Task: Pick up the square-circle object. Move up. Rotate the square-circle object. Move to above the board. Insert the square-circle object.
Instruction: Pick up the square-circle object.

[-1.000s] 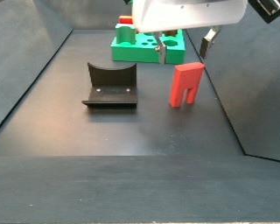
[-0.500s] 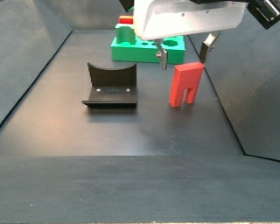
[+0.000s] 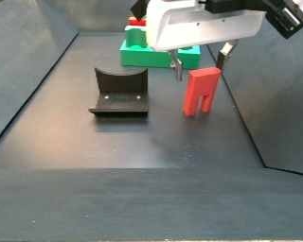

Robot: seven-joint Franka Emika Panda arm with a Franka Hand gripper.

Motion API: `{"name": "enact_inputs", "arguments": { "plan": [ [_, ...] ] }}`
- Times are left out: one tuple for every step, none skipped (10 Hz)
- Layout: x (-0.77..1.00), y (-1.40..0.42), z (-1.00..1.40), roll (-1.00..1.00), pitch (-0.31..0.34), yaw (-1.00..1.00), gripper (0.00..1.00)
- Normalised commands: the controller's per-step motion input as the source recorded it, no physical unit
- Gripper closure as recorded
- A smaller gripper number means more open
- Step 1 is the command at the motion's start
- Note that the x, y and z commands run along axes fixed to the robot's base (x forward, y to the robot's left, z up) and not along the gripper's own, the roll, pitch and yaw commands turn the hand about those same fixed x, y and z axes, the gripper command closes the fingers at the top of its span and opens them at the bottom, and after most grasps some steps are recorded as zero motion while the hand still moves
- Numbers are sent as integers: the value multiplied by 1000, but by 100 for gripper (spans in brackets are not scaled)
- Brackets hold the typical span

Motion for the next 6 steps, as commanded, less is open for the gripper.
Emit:
{"name": "enact_inputs", "arguments": {
  "plan": [
    [0, 0, -143, -23, 0, 0, 0],
    [0, 31, -154, -36, 0, 0, 0],
    [0, 69, -149, -36, 0, 0, 0],
    [0, 83, -189, -36, 0, 0, 0],
    [0, 71, -217, -34, 0, 0, 0],
    [0, 46, -257, -17, 0, 0, 0]
  ]
}}
